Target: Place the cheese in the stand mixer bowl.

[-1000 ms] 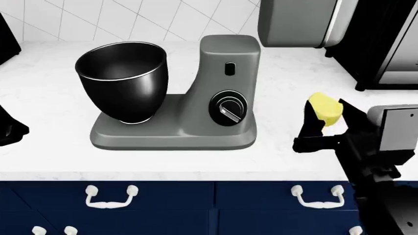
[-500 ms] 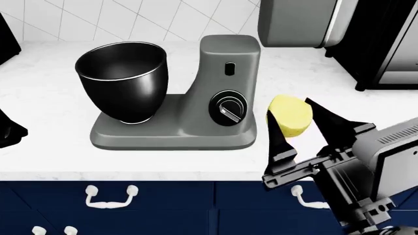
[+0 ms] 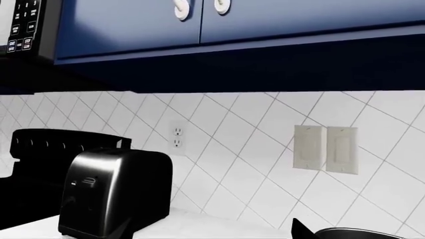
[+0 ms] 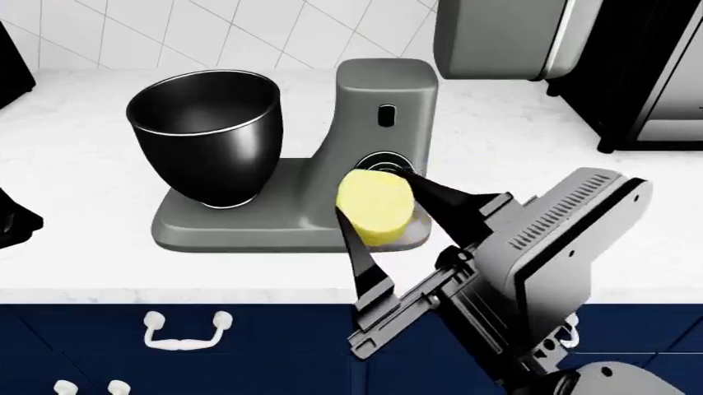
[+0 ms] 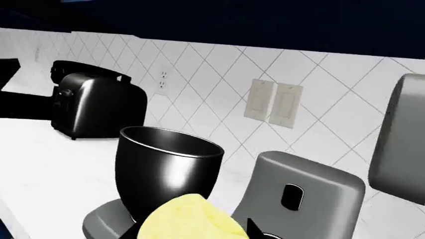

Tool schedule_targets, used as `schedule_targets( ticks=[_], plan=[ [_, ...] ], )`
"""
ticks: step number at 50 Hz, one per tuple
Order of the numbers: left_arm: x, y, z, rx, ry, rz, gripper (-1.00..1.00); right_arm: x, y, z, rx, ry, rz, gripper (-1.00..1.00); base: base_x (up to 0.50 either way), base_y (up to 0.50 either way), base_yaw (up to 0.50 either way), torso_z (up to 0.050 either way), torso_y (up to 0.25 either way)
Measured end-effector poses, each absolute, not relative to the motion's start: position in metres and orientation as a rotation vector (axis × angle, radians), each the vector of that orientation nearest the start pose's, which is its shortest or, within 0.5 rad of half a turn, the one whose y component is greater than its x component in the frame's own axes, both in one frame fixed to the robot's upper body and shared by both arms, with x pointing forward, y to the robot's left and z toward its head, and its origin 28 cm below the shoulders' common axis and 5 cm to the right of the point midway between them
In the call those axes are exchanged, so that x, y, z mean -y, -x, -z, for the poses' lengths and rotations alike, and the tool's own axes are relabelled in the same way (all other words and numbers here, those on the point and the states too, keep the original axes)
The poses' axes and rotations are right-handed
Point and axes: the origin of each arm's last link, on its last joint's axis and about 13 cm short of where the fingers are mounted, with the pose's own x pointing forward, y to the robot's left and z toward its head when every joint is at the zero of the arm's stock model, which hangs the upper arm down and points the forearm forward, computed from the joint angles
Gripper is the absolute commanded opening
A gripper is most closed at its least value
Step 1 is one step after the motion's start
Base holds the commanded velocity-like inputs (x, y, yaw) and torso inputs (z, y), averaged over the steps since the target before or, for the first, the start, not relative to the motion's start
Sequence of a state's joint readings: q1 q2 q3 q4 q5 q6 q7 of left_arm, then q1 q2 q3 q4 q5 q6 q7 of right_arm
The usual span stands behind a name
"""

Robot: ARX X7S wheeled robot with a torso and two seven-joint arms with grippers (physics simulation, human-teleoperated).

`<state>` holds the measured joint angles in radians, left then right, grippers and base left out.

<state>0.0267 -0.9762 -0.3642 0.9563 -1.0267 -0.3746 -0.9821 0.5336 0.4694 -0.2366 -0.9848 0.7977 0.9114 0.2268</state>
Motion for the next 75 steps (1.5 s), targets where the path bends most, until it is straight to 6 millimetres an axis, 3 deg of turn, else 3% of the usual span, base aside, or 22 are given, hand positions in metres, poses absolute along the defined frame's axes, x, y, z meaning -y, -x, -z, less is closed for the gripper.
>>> schedule_targets(
  ticks=[15, 37, 59, 75],
  plan=[
    [-0.290, -0.150, -0.238, 0.453, -0.004, -0.399, 1.00, 0.056, -0.196, -0.231, 0.359, 0.158, -0.741, -1.00, 0.00, 0.00, 0.00, 0.000, 0.000],
    [-0.292, -0.153, -0.236, 0.445, 0.007, -0.404, 1.00, 0.027, -0.230, -0.251, 0.395, 0.124, -0.836, -1.00, 0.00, 0.00, 0.00, 0.000, 0.000],
    [-0.293, -0.155, -0.232, 0.429, 0.012, -0.407, 1.00, -0.001, -0.270, -0.248, 0.372, 0.076, -0.881, -1.00, 0.00, 0.00, 0.00, 0.000, 0.000],
    [-0.292, -0.157, -0.229, 0.417, 0.021, -0.401, 1.00, -0.016, -0.287, -0.253, 0.377, 0.050, -0.886, -1.00, 0.00, 0.00, 0.00, 0.000, 0.000]
  ],
)
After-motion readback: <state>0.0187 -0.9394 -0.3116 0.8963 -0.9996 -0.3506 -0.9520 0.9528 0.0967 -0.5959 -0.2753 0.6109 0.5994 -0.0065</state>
